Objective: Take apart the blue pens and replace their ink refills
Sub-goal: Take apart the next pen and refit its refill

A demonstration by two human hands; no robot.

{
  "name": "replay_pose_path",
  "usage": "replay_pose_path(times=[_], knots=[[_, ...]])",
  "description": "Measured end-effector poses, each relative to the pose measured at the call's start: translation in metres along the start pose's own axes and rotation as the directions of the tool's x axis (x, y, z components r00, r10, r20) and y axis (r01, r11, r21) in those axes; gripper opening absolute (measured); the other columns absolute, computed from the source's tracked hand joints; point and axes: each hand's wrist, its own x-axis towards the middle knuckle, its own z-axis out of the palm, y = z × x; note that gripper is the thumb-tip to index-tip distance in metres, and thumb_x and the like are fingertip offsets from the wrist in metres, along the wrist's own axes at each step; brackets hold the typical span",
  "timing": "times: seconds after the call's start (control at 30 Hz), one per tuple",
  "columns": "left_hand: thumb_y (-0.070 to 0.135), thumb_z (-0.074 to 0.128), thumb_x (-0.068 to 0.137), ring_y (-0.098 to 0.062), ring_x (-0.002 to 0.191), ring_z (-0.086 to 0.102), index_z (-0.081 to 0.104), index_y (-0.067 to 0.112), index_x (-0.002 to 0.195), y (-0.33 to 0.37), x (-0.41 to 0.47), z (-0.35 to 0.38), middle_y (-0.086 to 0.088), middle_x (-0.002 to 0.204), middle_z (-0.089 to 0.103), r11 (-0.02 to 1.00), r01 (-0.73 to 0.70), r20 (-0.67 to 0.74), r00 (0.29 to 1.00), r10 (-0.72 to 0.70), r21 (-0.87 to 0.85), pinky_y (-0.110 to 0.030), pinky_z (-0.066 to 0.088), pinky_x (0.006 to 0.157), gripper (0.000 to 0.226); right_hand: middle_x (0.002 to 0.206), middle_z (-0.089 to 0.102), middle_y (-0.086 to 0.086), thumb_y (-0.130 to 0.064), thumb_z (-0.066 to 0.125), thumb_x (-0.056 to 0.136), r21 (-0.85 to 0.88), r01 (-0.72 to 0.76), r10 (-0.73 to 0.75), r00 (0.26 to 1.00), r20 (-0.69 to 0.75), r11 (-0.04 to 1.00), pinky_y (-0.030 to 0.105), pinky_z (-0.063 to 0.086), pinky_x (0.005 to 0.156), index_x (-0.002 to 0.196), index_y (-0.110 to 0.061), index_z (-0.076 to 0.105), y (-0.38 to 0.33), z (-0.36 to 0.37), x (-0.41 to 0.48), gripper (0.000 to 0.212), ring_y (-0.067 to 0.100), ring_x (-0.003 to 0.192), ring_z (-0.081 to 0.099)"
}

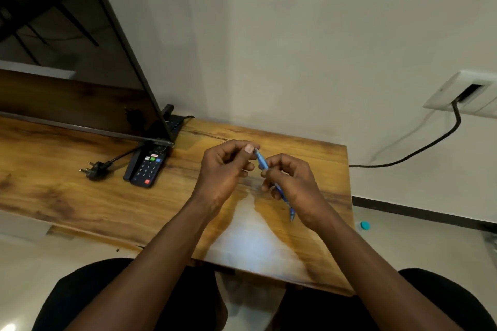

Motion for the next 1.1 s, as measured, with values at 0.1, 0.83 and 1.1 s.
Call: replay_pose_path(times=[0.1, 0.83, 1.1], knots=[[0.019, 0.066, 0.102, -0.012, 0.079, 0.067, 0.079, 0.013, 0.111, 0.000, 0.004, 0.004, -0.001, 0.088, 0.077, 0.998, 0.010, 0.038, 0.999, -0.008, -0.062, -0.024, 0.059, 0.073, 0.017, 0.087, 0.069, 0.012, -0.006, 0.062, 0.098, 0.077, -0.024, 0.021, 0.999, 0.040, 0.997, 0.023, 0.042, 0.049, 0.102, -0.005, 0.071, 0.001, -0.005, 0.000, 0.010, 0.022, 0.065, 0.063], [0.015, 0.068, 0.100, -0.021, 0.080, 0.074, 0.072, 0.007, 0.106, -0.002, -0.001, 0.011, -0.013, 0.099, 0.080, 0.976, 0.114, 0.043, 0.993, -0.108, -0.183, -0.033, 0.063, 0.075, 0.011, 0.077, 0.070, 0.007, -0.027, 0.064, 0.102, 0.043, 0.046, -0.045, 0.999, -0.025, 0.998, 0.023, 0.046, 0.052, 0.100, -0.008, 0.077, 0.006, -0.029, -0.016, 0.024, 0.016, 0.057, 0.054], [0.023, 0.081, 0.091, -0.006, 0.073, 0.072, 0.077, 0.023, 0.094, -0.025, -0.005, -0.008, 0.007, 0.079, 0.075, 0.766, -0.029, 0.108, 0.993, -0.054, 0.642, -0.023, 0.057, 0.068, 0.006, 0.081, 0.075, 0.005, -0.025, 0.065, 0.101, -0.048, -0.003, 0.001, 0.999, -0.046, 0.999, 0.026, 0.051, 0.057, 0.102, -0.010, 0.077, 0.012, -0.031, -0.020, 0.019, 0.015, 0.060, 0.059]])
